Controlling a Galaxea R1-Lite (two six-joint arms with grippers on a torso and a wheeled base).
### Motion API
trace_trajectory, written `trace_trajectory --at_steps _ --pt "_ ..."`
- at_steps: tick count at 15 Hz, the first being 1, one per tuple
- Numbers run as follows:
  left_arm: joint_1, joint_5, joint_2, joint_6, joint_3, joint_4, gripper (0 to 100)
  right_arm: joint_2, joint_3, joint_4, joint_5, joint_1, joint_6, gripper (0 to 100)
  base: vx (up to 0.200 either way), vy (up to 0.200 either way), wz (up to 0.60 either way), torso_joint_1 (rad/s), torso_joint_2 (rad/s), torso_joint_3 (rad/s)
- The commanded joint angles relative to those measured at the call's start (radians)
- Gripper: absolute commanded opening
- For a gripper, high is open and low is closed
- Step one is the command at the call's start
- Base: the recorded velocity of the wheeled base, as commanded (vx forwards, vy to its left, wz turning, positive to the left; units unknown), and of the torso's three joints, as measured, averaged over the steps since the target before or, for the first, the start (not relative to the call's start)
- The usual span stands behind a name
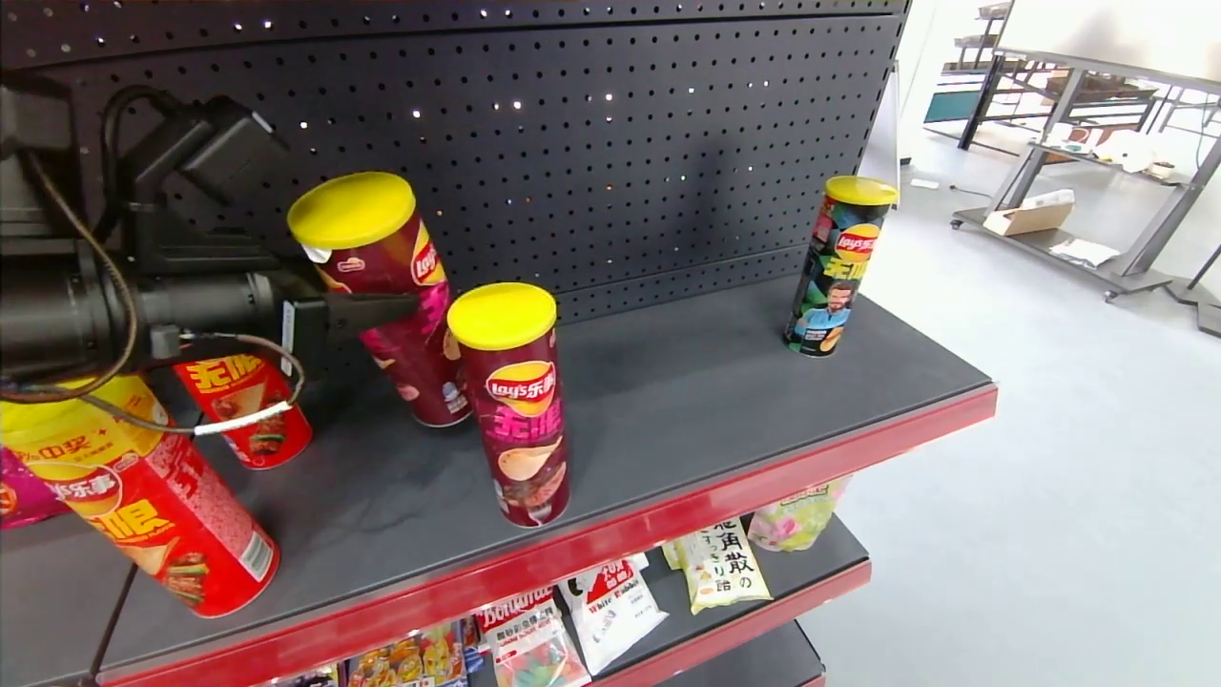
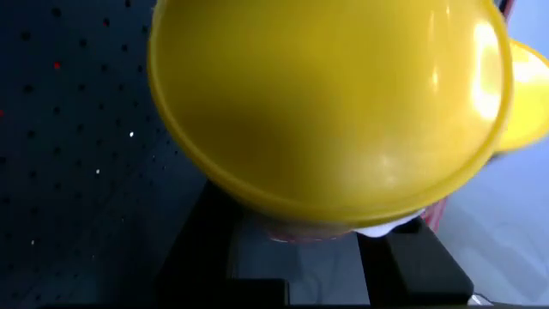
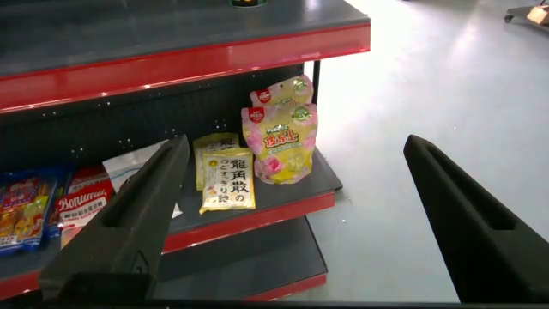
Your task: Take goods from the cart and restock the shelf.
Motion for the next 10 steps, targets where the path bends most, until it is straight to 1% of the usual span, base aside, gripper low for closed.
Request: trace_trajectory --at_steps 1,2,4,5,7,8,9,10 --pt "-0.003 0.0 0.118 -0.001 -0.061 -0.017 0 0.002 0.0 -0.001 0.0 0.001 0.0 100 0.0 0.0 0.0 0.0 0.0 0.0" --pt "-0.003 0.0 0.135 -0.002 -0.075 -0.019 0 0.002 0.0 -0.001 0.0 0.001 0.0 100 0.0 0.0 0.0 0.0 0.0 0.0" --pt "-0.004 0.0 0.207 -0.004 -0.136 -0.022 0 0.002 0.0 -0.001 0.0 0.001 0.0 100 0.0 0.0 0.0 0.0 0.0 0.0" --pt "-0.006 0.0 0.23 -0.004 -0.154 -0.04 0 0.002 0.0 -0.001 0.0 0.001 0.0 100 0.0 0.0 0.0 0.0 0.0 0.0" --pt "-0.007 0.0 0.259 -0.006 -0.165 -0.088 0 0.002 0.0 -0.001 0.0 0.001 0.0 100 0.0 0.0 0.0 0.0 0.0 0.0" --pt "-0.007 0.0 0.266 -0.006 -0.163 -0.088 0 0.002 0.0 -0.001 0.0 0.001 0.0 100 0.0 0.0 0.0 0.0 0.0 0.0" --pt "-0.006 0.0 0.275 -0.016 -0.16 -0.089 0 0.002 0.0 -0.001 0.0 0.001 0.0 100 0.0 0.0 0.0 0.0 0.0 0.0" --pt "0.0 0.0 0.278 -0.019 -0.16 -0.089 0 0.002 0.0 -0.001 0.0 0.001 0.0 100 0.0 0.0 0.0 0.0 0.0 0.0"
